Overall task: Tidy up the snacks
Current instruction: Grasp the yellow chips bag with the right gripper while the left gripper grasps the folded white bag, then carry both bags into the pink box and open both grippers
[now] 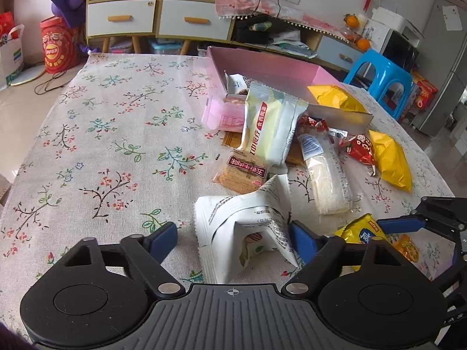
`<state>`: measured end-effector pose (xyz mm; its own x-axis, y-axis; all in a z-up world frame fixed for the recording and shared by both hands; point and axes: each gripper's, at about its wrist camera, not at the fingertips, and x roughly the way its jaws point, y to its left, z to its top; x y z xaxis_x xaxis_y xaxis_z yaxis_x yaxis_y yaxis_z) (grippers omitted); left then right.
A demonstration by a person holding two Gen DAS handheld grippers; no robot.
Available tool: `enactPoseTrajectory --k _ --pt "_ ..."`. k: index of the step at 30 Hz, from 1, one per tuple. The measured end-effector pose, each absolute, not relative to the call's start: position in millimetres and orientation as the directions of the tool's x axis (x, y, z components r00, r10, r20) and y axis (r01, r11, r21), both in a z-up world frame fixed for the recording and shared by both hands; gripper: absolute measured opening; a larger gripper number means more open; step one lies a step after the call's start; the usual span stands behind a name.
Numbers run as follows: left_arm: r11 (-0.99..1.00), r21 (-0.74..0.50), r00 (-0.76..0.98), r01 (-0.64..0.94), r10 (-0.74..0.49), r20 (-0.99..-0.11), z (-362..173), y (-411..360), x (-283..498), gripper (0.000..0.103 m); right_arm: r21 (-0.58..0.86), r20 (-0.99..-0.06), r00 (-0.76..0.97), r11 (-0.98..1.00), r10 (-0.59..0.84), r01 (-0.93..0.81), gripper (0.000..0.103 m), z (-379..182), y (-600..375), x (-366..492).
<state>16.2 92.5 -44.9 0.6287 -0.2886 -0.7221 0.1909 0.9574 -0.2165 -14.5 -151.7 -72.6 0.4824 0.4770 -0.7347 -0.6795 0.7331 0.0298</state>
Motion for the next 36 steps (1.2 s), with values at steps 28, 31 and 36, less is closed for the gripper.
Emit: enactPoseTrajectory --k 28,31,36 --pt "0.965 -0.18 0.681 0.19 -0.262 -0.684 -24.9 89.2 15.6 0.054 0.061 -0.672 0.547 0.774 0.499 -0.63 0.042 -49.9 -162.8 0.7" --pt "0.966 -0.178 0.69 0.186 -0.258 -0.676 -20.9 89.5 16.9 0.054 0.07 -0.659 0.563 0.786 0.499 -0.614 0.042 -44.8 -166.5 6.4" --pt "0.968 -0.177 0.697 0.177 -0.25 -0.672 -12.8 87.1 24.8 0.054 0.076 -0.634 0.593 0.803 0.497 -0.591 0.042 -34.8 -171.1 16.7"
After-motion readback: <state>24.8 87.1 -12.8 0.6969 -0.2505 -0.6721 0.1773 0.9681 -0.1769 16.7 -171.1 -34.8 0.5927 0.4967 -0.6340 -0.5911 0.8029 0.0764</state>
